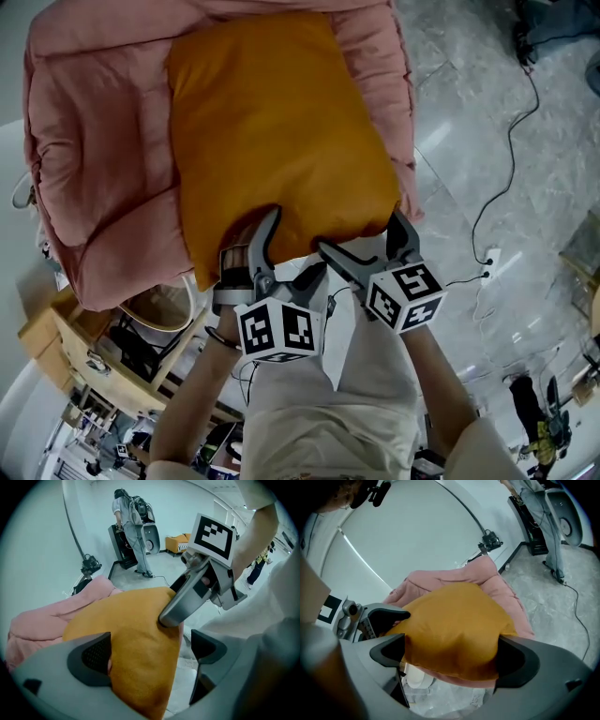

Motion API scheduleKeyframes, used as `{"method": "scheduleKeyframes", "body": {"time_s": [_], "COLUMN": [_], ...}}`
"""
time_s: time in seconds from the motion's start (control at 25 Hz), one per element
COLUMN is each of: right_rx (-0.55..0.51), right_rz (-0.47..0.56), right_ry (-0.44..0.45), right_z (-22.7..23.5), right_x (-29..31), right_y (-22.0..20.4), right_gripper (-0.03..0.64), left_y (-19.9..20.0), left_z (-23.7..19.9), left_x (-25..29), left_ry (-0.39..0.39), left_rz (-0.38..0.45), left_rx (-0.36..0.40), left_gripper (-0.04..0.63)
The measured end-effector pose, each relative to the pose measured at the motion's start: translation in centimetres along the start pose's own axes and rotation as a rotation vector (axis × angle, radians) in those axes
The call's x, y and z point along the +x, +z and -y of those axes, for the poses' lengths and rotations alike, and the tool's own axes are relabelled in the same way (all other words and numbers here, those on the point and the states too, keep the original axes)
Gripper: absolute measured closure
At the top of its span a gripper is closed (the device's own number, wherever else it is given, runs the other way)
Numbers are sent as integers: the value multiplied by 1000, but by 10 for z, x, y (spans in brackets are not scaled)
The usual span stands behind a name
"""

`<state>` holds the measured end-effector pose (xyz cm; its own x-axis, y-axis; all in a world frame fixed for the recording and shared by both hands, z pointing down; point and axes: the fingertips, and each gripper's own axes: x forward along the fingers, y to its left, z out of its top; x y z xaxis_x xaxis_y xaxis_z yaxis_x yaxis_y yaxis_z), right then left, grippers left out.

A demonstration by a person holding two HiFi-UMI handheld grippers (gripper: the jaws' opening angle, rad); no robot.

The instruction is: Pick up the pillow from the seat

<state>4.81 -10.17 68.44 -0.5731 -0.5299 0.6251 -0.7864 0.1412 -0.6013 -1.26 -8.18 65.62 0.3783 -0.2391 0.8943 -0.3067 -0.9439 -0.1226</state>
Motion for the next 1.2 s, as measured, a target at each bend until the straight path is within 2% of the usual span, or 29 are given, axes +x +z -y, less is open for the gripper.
{"method": "scheduleKeyframes", "body": {"time_s": [0.08, 0.2, 0.4, 0.64, 0.8, 0.88, 1.04, 1.2], "right_rx": [-7, -27, -67, -128, -151, -170, -213, -204], "right_rz": [-11, -38, -65, -108, -123, -137, -143, -144], "right_ry": [39, 71, 105, 33, -10, -9, 8, 28], "right_z": [-9, -16, -36, -37, -37, -40, -54, -53], "right_x": [6, 12, 32, 52, 52, 50, 44, 42], "right_y": [-1, -2, 4, 0, -2, -1, 4, 6], "right_gripper": [35, 35, 35, 37, 47, 108, 314, 385], "left_y": [0, -5, -14, -15, -15, -13, -11, -8], "left_z": [0, 3, 2, -5, -5, -5, -7, -20], "left_x": [-1, 1, 6, 6, 3, 1, 0, -14], "left_ry": [-7, -7, -4, -16, -16, -13, 2, 42], "left_rz": [6, 17, 12, 45, 52, 60, 47, 42], "left_rx": [-23, 18, 23, -46, -53, -44, 17, -36], "left_gripper": [60, 60, 60, 60, 60, 60, 60, 60]}}
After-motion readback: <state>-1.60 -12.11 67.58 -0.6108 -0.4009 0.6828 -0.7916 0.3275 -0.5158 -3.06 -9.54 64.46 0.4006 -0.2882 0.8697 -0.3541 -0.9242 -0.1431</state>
